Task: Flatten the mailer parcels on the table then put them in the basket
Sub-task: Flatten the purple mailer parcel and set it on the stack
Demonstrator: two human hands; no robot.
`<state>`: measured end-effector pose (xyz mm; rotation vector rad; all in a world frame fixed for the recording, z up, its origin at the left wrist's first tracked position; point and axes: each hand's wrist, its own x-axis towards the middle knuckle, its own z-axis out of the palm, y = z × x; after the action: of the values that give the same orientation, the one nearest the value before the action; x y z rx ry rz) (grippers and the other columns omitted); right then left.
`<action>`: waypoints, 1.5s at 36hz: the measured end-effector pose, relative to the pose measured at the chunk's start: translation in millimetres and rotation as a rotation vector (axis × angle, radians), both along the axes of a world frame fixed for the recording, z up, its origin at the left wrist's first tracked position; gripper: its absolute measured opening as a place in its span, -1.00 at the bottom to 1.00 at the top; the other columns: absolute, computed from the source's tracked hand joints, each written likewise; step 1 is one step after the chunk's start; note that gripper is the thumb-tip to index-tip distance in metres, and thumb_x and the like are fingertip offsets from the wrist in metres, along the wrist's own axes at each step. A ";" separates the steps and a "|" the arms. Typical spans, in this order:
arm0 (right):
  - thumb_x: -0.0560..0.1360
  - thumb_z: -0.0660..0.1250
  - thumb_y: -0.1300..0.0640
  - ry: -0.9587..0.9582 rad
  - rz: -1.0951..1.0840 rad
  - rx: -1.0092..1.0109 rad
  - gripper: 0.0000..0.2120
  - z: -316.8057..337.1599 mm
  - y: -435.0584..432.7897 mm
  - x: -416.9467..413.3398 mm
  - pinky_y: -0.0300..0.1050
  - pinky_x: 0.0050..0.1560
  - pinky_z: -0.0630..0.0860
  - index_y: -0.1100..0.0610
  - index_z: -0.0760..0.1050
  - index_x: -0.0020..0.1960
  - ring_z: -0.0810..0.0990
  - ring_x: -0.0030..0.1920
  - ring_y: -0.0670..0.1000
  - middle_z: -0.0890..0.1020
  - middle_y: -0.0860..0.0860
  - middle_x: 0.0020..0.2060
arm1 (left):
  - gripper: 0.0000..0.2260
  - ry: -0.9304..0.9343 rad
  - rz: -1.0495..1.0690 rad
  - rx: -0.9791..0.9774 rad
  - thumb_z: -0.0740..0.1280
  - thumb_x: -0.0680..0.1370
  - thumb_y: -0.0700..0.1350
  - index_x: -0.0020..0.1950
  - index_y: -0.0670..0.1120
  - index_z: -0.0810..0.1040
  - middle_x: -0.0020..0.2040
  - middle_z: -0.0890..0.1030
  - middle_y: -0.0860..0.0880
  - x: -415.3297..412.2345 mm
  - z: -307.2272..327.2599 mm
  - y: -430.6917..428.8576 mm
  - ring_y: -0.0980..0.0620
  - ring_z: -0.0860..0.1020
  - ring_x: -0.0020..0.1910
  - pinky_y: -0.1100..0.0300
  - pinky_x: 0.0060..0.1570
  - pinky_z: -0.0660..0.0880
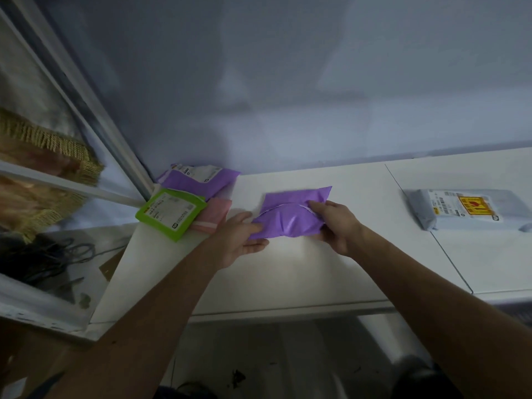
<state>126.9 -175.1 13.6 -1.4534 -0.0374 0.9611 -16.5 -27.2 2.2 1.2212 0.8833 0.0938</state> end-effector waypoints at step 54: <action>0.46 0.42 -0.08 -0.694 0.340 -0.527 -0.40 -13.0 10.9 15.5 0.01 0.18 0.51 0.11 0.33 0.39 0.54 0.18 0.12 0.52 0.10 0.25 | -0.70 0.179 -0.360 1.012 0.22 0.60 -0.14 -0.34 -0.13 0.34 -0.36 0.42 -0.07 8.6 -2.8 23.2 0.02 0.36 -0.34 0.20 -0.38 0.23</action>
<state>142.4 -164.3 0.7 -2.2704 -0.5920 0.7110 -7.9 -4.0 -0.6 2.3470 0.7581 0.1506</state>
